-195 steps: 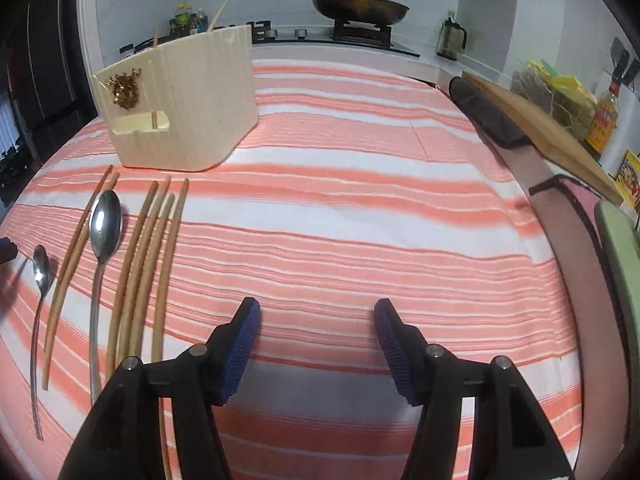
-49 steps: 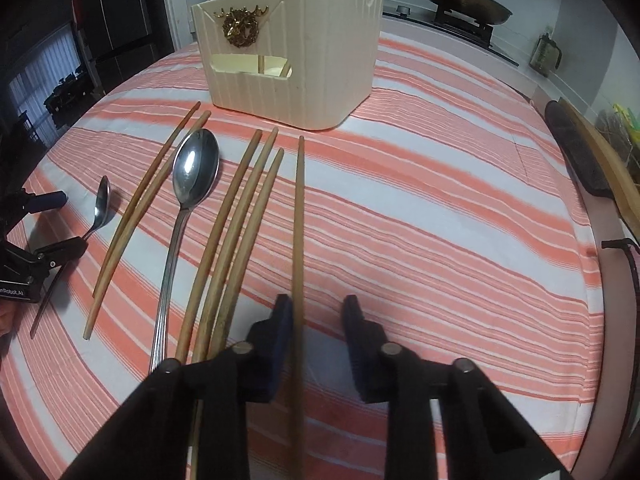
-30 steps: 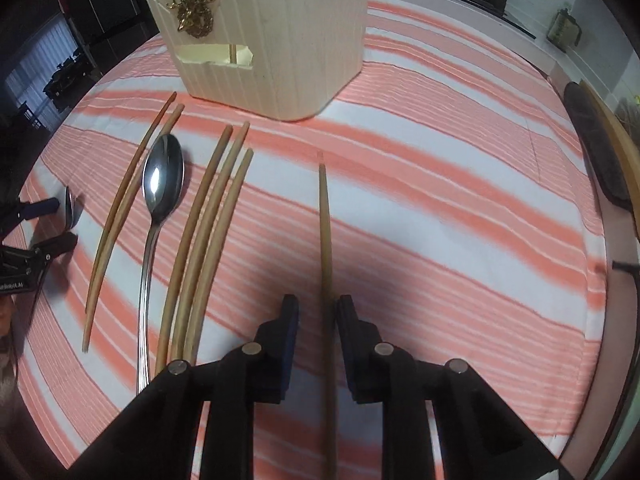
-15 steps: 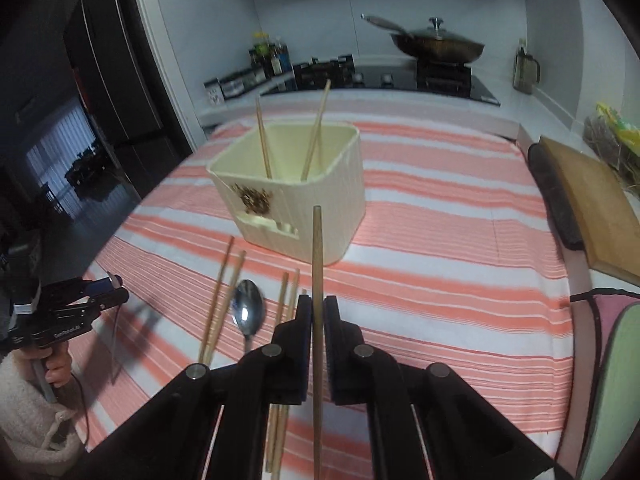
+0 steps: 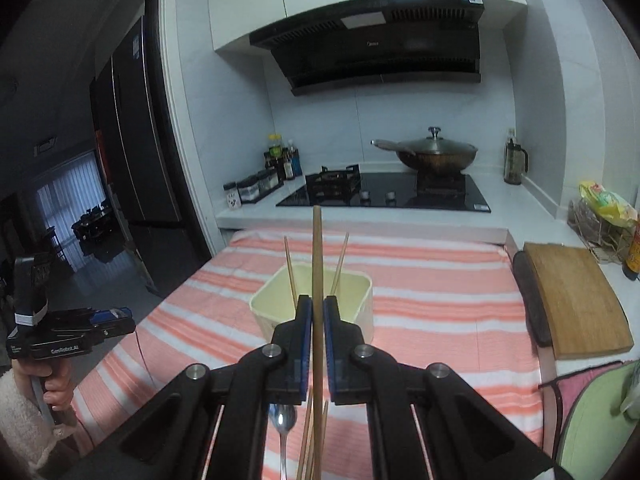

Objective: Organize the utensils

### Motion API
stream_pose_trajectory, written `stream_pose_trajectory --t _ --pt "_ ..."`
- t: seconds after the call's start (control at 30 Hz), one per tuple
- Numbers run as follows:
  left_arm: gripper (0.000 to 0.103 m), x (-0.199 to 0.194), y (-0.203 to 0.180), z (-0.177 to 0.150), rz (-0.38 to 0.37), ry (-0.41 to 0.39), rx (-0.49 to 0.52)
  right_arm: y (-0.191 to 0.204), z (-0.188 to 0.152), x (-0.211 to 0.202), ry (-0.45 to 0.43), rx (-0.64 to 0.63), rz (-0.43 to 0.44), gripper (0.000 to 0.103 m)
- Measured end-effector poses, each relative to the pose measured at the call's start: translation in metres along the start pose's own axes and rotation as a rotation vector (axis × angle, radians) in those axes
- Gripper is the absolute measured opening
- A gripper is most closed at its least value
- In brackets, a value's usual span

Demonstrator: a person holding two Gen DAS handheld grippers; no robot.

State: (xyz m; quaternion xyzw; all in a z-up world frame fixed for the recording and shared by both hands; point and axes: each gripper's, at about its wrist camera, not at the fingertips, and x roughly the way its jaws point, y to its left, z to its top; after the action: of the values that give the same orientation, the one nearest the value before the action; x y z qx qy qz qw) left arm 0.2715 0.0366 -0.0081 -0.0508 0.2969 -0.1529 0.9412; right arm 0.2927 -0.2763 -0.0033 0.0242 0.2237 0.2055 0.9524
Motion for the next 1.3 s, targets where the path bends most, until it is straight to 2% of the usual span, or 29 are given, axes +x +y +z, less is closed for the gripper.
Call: stream_pose_trajectory --t 0.2,0.3,0.4,0.53,0.67,0.77,0.9,0.93,0.97,1.0,1.03,1.07,1.13,1.17,1.23,1.3 --pt "0.036 0.031 -0.007 0.101 0.056 -0.156 -0.019 0.011 0.061 0.052 -0.168 -0.024 -0.049 0.006" --pt "0.036 0.063 -0.003 0.119 0.088 -0.206 -0.108 0.013 0.071 0.080 -0.247 -0.001 -0.098 0.006" --pt "0.036 0.101 0.003 0.115 0.143 -0.214 -0.188 0.011 0.065 0.112 -0.244 0.023 -0.126 0.006" --pt "0.036 0.152 0.005 0.091 0.157 -0.113 -0.212 0.009 0.044 0.156 -0.129 0.012 -0.132 0.006" --pt "0.036 0.194 0.000 0.066 0.143 0.049 -0.143 0.000 0.026 0.190 0.045 0.050 -0.128 0.006" --pt "0.036 0.216 -0.004 0.051 0.144 0.166 -0.101 -0.006 0.015 0.208 0.167 0.083 -0.111 0.006" --pt "0.037 0.233 -0.003 0.038 0.114 0.309 -0.117 -0.006 0.001 0.220 0.291 0.082 -0.099 0.009" --pt "0.039 0.234 -0.002 0.036 0.112 0.334 -0.124 -0.007 -0.003 0.220 0.305 0.075 -0.111 0.013" --pt "0.043 0.231 0.000 0.036 0.119 0.342 -0.129 -0.005 -0.005 0.218 0.309 0.070 -0.122 0.031" --pt "0.053 0.225 0.002 0.037 0.120 0.337 -0.137 -0.005 -0.006 0.211 0.295 0.069 -0.124 0.043" --pt "0.059 0.215 0.004 0.039 0.109 0.314 -0.147 -0.003 -0.005 0.200 0.264 0.065 -0.118 0.061" --pt "0.061 0.202 0.005 0.040 0.092 0.283 -0.153 -0.001 -0.004 0.190 0.233 0.058 -0.115 0.061" --pt "0.076 0.173 0.006 0.039 0.052 0.230 -0.138 -0.002 -0.002 0.163 0.176 0.051 -0.090 0.061" --pt "0.080 0.157 0.005 0.036 0.049 0.210 -0.113 -0.002 -0.003 0.143 0.147 0.042 -0.084 0.061" --pt "0.090 0.123 0.004 0.019 0.062 0.183 -0.056 -0.005 -0.010 0.111 0.125 0.012 -0.084 0.062" --pt "0.094 0.097 0.008 -0.011 0.074 0.182 -0.013 -0.010 -0.037 0.077 0.131 -0.012 -0.093 0.071"
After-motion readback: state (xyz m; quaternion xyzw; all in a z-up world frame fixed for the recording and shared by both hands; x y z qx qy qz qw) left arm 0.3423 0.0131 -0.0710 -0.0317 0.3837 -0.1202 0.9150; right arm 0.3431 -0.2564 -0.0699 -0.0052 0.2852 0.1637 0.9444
